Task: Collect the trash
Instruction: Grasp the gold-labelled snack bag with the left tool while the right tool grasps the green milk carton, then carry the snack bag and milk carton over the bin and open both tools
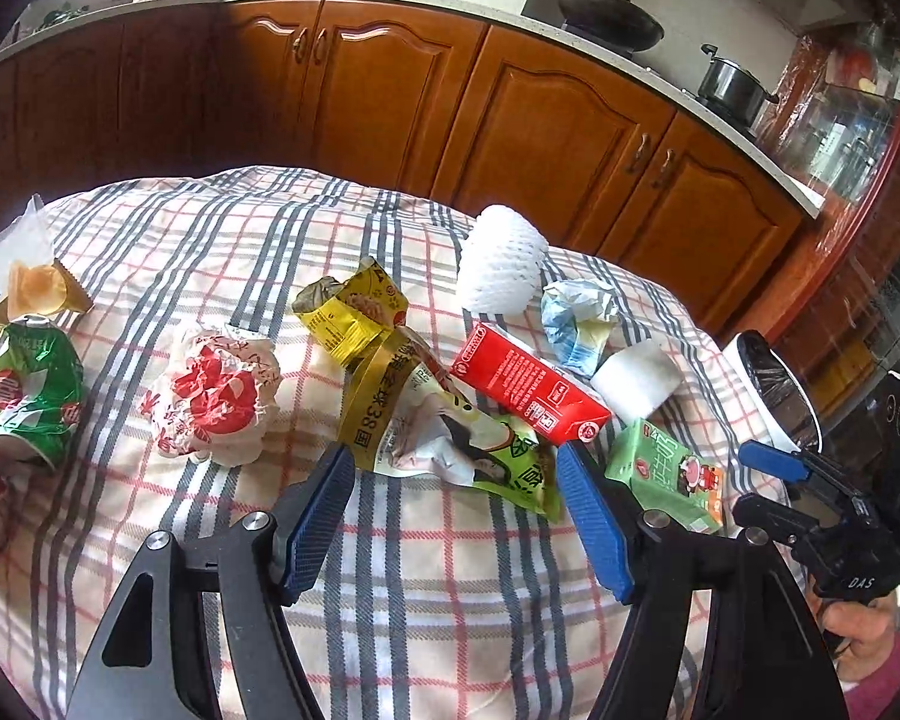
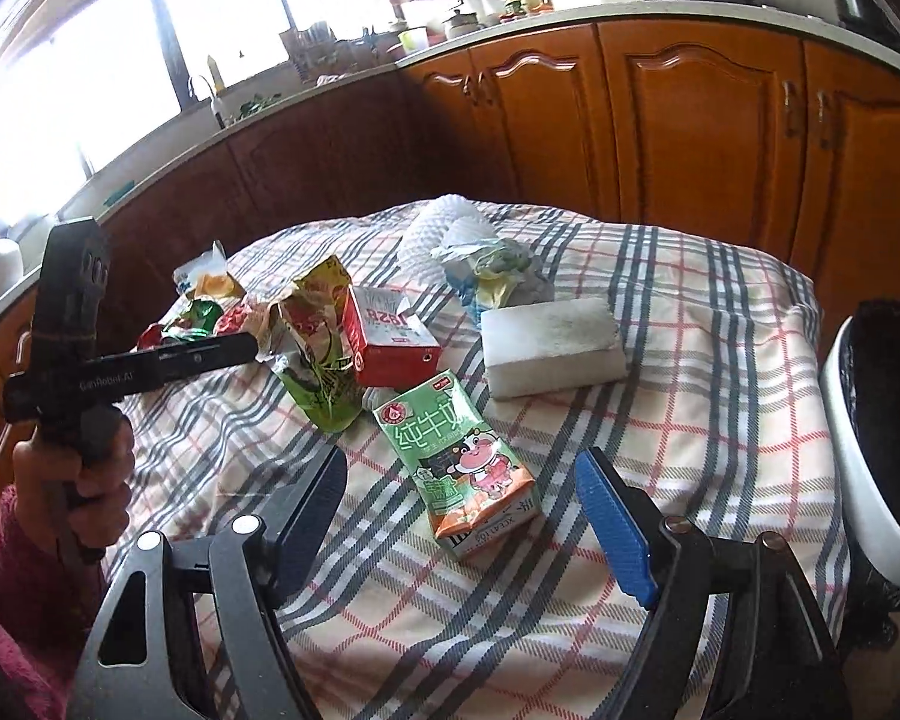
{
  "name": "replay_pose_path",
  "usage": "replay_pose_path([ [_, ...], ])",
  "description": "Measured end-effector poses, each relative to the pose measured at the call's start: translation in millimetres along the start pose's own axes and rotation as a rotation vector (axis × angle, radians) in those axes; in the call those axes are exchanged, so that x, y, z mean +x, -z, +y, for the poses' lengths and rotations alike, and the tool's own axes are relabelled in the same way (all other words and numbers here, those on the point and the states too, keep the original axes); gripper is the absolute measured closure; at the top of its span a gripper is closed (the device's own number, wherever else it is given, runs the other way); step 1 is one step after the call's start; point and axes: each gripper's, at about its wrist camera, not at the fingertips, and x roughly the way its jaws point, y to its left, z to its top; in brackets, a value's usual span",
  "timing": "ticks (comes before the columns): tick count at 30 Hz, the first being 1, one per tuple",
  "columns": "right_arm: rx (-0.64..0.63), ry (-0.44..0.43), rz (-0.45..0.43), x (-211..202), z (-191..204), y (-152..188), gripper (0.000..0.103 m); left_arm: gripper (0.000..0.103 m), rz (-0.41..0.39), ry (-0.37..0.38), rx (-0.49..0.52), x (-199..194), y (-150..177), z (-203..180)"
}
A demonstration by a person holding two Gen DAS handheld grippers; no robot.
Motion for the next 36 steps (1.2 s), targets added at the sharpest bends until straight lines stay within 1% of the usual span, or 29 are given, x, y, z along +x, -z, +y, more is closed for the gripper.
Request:
replay_pose_path([
  [1, -0.01, 0.003, 0.006, 4, 0, -1, 0.023, 0.032, 0.007, 0.007, -0.004, 1, -1, 0],
  [3, -0.033, 0.009, 0.026, 14, 4, -4, 0.023, 0.032, 0.015, -0.003, -0.019, 3, -2, 3],
  [7, -0.08, 0.001, 0.057, 30, 9, -6, 0.023, 0.031, 0.045, -0.005, -0.086, 17, -6, 7],
  [10, -0.094, 0.006, 0.088, 40, 11, -5, 0.023, 0.029, 0.067, -0.023, -0.123, 34, -12, 9],
  [14, -0.105, 0.019, 0.107, 47, 14, -3, 0.024, 0.029, 0.104, -0.012, -0.193, 58, -20, 14],
  [16, -0.107, 0.029, 0.105, 49, 17, -4, 0.031, 0.029, 0.098, -0.027, -0.188, 65, -23, 12],
  [17, -0.105, 0.032, 0.112, 50, 18, -3, 0.044, 0.031, 0.092, -0.039, -0.182, 68, -23, 11],
  [18, -0.099, 0.032, 0.115, 49, 18, -2, 0.045, 0.031, 0.091, -0.044, -0.177, 72, -23, 11],
  [20, -0.097, 0.026, 0.125, 49, 18, -2, 0.046, 0.038, 0.089, -0.034, -0.171, 76, -22, 12],
  [22, -0.095, 0.029, 0.124, 47, 19, -1, 0.049, 0.044, 0.083, -0.007, -0.166, 77, -21, 13],
  [25, -0.065, 0.019, 0.12, 42, 16, 1, 0.053, 0.064, 0.082, 0.026, -0.13, 74, -18, 10],
  [26, -0.05, 0.017, 0.116, 40, 15, 2, 0.054, 0.073, 0.082, 0.035, -0.116, 72, -16, 9],
  [28, -0.012, 0.0, 0.108, 35, 11, 4, 0.055, 0.075, 0.076, 0.041, -0.087, 65, -15, 7],
  [30, 0.032, -0.011, 0.092, 28, 6, 7, 0.056, 0.081, 0.069, 0.055, -0.062, 55, -11, 6],
  [33, 0.102, -0.024, 0.053, 14, -2, 11, 0.056, 0.086, 0.055, 0.089, -0.034, 38, -8, 1],
  [36, 0.162, -0.04, 0.01, -1, -9, 15, 0.056, 0.087, 0.045, 0.117, 0.004, 23, -5, -9],
])
